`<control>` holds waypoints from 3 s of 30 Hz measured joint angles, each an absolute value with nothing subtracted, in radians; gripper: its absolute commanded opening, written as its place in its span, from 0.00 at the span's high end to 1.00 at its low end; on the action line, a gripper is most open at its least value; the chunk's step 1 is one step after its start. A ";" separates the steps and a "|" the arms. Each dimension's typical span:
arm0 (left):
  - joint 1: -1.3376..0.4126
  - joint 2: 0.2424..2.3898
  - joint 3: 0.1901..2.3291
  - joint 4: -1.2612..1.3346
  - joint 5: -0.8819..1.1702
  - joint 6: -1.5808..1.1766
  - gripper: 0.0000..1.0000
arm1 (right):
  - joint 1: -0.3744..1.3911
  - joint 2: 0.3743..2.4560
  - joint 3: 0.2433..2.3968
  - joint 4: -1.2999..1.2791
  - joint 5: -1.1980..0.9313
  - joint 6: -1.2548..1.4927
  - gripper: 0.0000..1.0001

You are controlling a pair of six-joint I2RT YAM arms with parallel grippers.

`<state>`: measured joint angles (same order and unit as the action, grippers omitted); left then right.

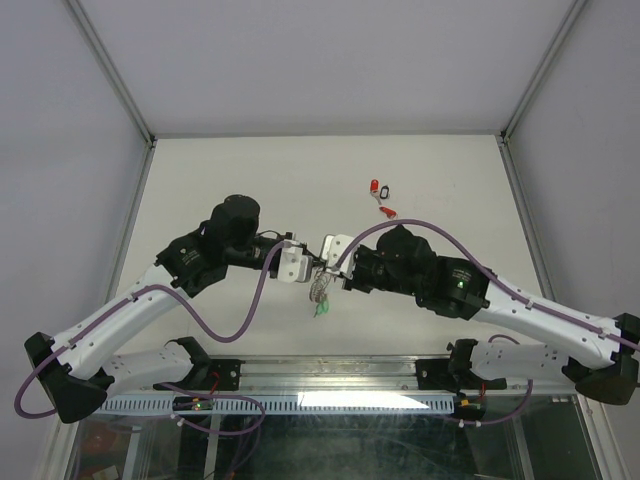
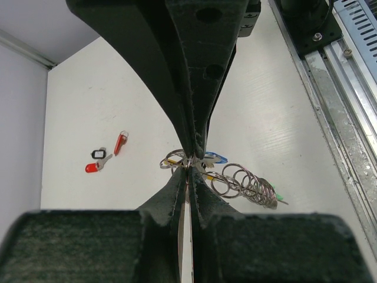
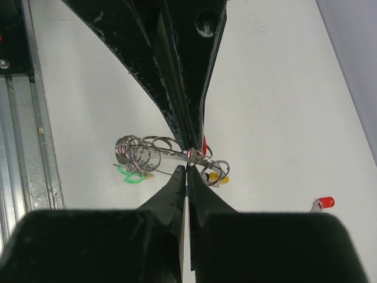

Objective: Put the keys on the keyring

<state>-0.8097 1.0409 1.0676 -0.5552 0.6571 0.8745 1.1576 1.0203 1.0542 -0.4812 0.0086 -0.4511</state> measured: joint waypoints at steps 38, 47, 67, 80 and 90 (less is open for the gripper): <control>-0.810 1.011 1.045 -0.474 0.680 0.820 0.77 | 1.129 0.929 0.933 -0.321 -0.042 -0.430 1.00; -0.810 0.838 0.936 -0.274 0.672 0.713 0.71 | 1.102 0.768 0.793 -0.253 -0.077 -0.473 1.00; -0.810 0.877 0.850 -0.115 0.691 0.606 0.66 | 1.084 0.692 0.756 -0.101 -0.244 -0.473 1.00; -0.810 0.912 0.850 -0.088 0.746 0.578 0.69 | 1.084 0.692 0.756 -0.101 -0.253 -0.473 1.00; -0.810 0.937 0.850 -0.081 0.766 0.566 0.78 | 1.084 0.686 0.756 -0.093 -0.264 -0.472 1.00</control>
